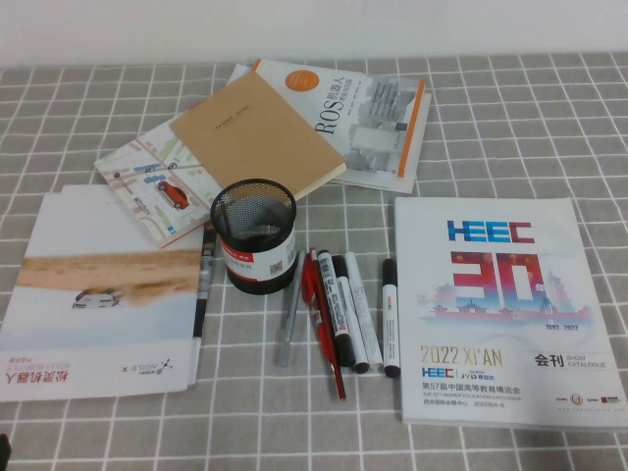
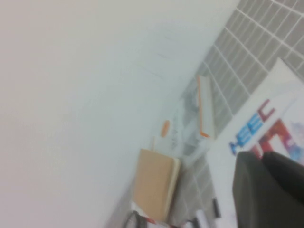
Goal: Put the pen into the pen holder
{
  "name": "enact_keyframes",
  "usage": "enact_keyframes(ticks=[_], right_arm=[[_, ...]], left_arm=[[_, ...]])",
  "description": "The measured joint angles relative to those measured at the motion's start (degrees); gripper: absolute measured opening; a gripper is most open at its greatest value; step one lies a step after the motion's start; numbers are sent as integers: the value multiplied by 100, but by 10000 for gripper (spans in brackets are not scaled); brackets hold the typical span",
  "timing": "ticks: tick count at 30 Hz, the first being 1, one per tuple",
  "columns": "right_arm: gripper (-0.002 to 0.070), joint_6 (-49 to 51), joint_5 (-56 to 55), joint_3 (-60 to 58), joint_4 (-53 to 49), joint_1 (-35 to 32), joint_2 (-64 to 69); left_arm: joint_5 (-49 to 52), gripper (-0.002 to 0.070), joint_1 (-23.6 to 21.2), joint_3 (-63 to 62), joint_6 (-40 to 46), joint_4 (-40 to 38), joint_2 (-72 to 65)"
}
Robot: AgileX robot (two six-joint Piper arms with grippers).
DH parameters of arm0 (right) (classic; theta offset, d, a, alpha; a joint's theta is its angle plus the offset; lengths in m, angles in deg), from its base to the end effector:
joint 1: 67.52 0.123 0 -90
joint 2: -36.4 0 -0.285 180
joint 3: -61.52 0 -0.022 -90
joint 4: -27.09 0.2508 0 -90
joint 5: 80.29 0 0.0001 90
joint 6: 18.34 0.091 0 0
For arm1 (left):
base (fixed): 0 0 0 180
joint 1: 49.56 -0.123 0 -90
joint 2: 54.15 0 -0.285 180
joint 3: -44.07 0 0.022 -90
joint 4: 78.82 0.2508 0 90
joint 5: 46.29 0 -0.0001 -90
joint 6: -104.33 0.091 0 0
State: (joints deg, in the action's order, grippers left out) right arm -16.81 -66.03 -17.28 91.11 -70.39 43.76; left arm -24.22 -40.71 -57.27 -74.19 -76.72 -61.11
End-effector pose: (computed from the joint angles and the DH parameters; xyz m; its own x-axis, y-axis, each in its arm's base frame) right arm 0.0557 0.0175 0.1943 -0.1744 0.8925 -0.4160 -0.0335 0.4168 0.9084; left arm 0.0517 -0.0068 0.1709 -0.2911 0.1058 -0.9508 0.1586 0.9855 0.0611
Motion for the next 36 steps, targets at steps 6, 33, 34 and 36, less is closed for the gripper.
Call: enact_keyframes(ticks=[6, 33, 34, 36], right_arm=[[-13, 9, -67, 0, 282, 0, 0], [-13, -2036, 4740, 5141, -2700, 254, 5434], [-13, -1970, 4852, 5292, -2846, 422, 5735], [-13, -1730, 4923, 5557, -3239, 885, 6242]], left_arm=[[0, -3, 0, 0, 0, 0, 0], [0, -3, 0, 0, 0, 0, 0], [0, -3, 0, 0, 0, 0, 0], [0, -3, 0, 0, 0, 0, 0]])
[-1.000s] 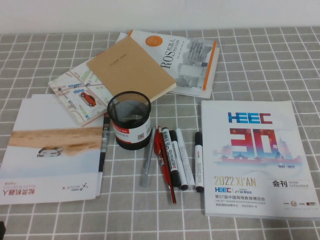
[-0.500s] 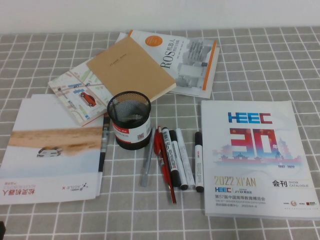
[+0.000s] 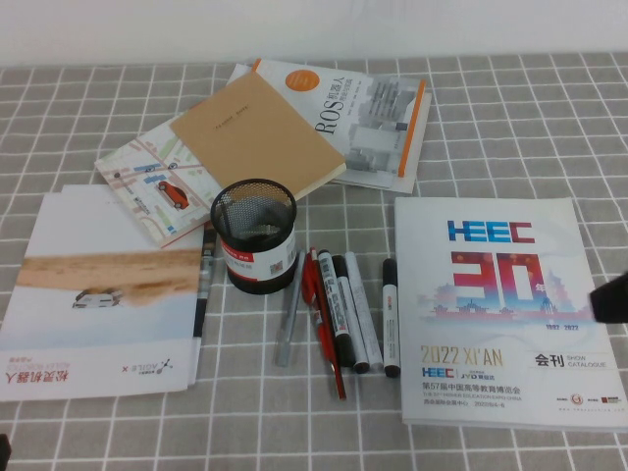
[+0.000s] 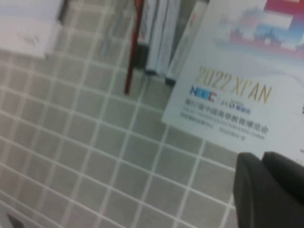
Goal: Put the pen into the pen holder
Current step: Pick up the pen on the table
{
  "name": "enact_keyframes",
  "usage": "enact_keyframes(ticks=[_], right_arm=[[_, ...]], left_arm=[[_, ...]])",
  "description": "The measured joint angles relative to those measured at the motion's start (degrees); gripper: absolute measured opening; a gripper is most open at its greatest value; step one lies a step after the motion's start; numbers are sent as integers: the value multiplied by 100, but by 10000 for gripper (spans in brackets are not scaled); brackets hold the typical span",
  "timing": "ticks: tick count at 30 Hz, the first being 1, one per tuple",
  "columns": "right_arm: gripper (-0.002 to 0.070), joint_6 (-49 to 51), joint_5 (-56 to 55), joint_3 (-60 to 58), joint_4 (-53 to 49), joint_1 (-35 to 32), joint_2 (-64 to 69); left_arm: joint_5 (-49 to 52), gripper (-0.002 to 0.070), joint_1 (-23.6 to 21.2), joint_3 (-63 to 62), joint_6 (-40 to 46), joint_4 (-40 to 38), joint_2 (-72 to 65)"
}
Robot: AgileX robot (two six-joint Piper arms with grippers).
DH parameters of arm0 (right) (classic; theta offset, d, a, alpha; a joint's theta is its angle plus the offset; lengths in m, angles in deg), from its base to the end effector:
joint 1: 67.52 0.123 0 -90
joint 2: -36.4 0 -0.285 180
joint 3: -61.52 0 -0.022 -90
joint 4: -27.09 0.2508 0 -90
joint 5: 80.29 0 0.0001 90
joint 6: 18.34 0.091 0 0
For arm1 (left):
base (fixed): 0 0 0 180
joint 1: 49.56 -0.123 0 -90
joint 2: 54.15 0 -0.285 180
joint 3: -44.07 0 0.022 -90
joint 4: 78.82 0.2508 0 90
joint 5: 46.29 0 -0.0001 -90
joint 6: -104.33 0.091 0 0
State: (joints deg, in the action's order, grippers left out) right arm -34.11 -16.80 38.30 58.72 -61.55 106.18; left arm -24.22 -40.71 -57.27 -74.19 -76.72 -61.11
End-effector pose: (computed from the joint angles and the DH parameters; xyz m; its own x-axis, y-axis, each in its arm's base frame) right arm 0.1845 0.0623 0.3279 -0.8811 -0.0983 -0.4625 -0.3125 0.8552 0.4136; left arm 0.0517 -0.0068 0.1709 -0.2911 0.1058 -0.9508 0.1586 0.9855 0.0611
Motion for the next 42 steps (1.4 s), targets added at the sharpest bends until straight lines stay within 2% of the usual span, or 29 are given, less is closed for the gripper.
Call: enact_keyframes(ticks=[5, 8, 16, 21, 26, 29, 34, 36, 42], right_arm=[[-13, 1347, 111, 806, -1666, 1299, 1003], [-12, 1905, 320, 1305, -2299, 1769, 1639], [-13, 2572, 402, 2698, -2355, 2547, 3272], [-13, 3418, 613, 3662, -2870, 2992, 4228], [0, 3642, 639, 4573, -3352, 3343, 5185], [53, 3642, 639, 4939, -3389, 3502, 5568], [242, 3642, 639, 5180, -3356, 3645, 5935], [283, 3642, 639, 5179, -3343, 3680, 5979], [299, 3642, 639, 5193, -3284, 3797, 6064]], left_arm=[[0, -3, 0, 0, 0, 0, 0], [0, -3, 0, 0, 0, 0, 0], [0, -3, 0, 0, 0, 0, 0], [0, -4, 0, 0, 0, 0, 0], [0, -3, 0, 0, 0, 0, 0], [0, -3, 0, 0, 0, 0, 0], [0, -3, 0, 0, 0, 0, 0], [0, -3, 0, 0, 0, 0, 0], [0, -3, 0, 0, 0, 0, 0]])
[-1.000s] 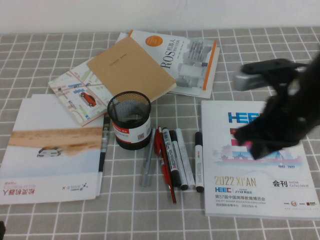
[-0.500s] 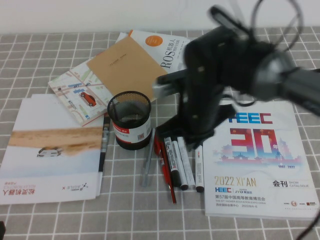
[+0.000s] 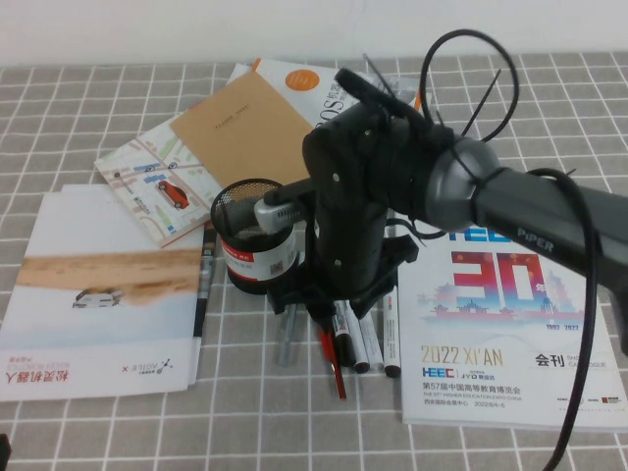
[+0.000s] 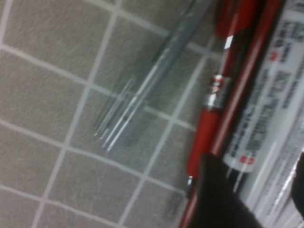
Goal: Put the pen into the pen holder
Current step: Pick up the pen on the table
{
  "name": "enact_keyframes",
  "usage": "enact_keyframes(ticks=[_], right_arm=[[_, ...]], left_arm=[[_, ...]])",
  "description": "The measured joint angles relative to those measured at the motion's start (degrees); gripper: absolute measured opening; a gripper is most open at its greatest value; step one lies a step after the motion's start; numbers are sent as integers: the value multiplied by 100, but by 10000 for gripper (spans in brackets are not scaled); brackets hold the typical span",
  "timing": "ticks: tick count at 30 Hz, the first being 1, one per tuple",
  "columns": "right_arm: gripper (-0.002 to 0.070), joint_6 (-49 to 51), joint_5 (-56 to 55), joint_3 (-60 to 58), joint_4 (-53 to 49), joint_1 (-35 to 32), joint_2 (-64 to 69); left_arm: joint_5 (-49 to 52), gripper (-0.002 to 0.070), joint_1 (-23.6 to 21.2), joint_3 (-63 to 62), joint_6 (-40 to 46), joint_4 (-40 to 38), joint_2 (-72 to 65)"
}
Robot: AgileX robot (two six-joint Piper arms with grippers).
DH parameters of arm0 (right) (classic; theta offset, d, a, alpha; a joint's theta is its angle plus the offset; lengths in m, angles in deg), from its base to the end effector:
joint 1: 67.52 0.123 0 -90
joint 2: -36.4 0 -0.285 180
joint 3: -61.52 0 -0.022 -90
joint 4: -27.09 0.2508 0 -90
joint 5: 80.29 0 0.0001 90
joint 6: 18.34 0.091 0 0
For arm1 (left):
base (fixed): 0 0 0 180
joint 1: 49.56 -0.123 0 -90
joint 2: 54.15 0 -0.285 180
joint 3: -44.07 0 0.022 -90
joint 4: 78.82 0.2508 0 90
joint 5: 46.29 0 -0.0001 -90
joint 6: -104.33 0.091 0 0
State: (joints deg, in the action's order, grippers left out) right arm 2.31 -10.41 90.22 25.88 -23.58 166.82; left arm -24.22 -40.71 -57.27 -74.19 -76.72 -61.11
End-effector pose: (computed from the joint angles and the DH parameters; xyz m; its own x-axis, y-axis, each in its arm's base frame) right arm 0.3239 0.3096 0.2206 -0.9076 -0.3944 -0.1439 -0.4026 0.9148 0.0321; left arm 0.0517 -0.0068 0.1709 -0.2911 0.1058 -0.9508 0.1586 0.9855 0.0611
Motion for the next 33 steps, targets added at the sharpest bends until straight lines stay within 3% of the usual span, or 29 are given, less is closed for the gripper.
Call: enact_keyframes(ticks=[7, 17, 33], right_arm=[[277, 0, 0, 0, 50, 37, 164], [179, 6, -11, 14, 39, 40, 219], [170, 6, -53, 27, -136, 49, 219]], left_arm=[[0, -3, 0, 0, 0, 0, 0], [0, -3, 0, 0, 0, 0, 0], [0, -3, 0, 0, 0, 0, 0]])
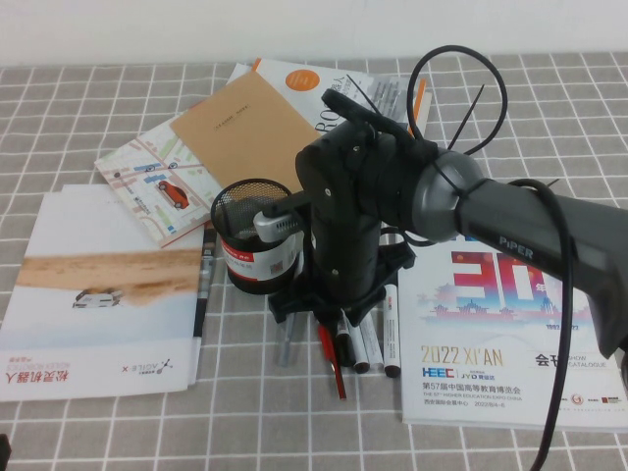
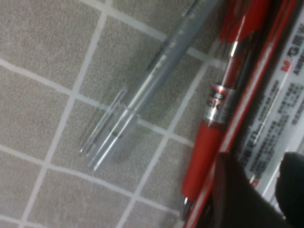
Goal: Put the pen into the pen holder
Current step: Pick up the pen on the table, then place the pen onto the pen holder
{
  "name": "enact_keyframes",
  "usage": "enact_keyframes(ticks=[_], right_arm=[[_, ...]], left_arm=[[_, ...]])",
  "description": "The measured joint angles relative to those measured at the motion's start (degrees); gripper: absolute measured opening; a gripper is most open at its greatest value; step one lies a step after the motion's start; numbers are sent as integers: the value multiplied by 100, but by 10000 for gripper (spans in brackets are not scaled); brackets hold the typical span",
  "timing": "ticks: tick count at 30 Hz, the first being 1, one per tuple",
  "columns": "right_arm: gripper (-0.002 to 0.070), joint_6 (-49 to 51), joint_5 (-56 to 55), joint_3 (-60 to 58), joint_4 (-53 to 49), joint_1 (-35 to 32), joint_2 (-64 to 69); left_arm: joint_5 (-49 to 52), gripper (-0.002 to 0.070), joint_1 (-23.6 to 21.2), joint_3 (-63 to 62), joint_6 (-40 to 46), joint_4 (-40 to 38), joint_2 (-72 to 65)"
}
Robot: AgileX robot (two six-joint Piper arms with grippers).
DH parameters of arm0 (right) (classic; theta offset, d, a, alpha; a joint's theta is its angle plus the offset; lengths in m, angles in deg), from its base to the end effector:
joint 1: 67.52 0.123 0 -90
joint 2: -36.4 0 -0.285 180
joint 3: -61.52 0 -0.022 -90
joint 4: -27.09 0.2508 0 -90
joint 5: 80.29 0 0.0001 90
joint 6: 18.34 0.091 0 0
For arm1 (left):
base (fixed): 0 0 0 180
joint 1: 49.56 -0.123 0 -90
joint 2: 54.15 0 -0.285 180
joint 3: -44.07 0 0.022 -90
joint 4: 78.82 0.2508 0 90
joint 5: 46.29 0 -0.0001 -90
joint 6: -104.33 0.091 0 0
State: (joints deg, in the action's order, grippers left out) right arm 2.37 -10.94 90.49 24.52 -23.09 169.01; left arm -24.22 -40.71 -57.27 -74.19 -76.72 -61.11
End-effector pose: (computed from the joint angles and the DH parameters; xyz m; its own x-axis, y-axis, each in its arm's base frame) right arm 0.3261 0.3143 0.2047 -0.9025 -0.4108 -0.1292 -0.4145 0.9100 0.0023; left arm 0.0517 -0.0068 0.1709 -0.2911 0.1058 -0.9508 0.1586 0.9855 0.0611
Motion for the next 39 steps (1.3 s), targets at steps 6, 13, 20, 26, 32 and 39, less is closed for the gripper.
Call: enact_keyframes(ticks=[6, 13, 20, 26, 32, 39], right_arm=[[170, 0, -46, 13, -37, 0, 87], [166, 0, -46, 13, -57, 0, 120], [89, 57, -34, 94, -124, 0, 109], [89, 341, -14, 130, -292, 0, -366], [89, 897, -882, -641, -388, 0, -1349], [89, 1329, -5096, -3457, -376, 0, -3130]], left_arm=[[0, -3, 0, 0, 0, 0, 0], [0, -3, 0, 0, 0, 0, 0], [0, -3, 0, 0, 0, 0, 0], [0, -3, 0, 0, 0, 0, 0], [0, -3, 0, 0, 0, 0, 0], [0, -3, 0, 0, 0, 0, 0]])
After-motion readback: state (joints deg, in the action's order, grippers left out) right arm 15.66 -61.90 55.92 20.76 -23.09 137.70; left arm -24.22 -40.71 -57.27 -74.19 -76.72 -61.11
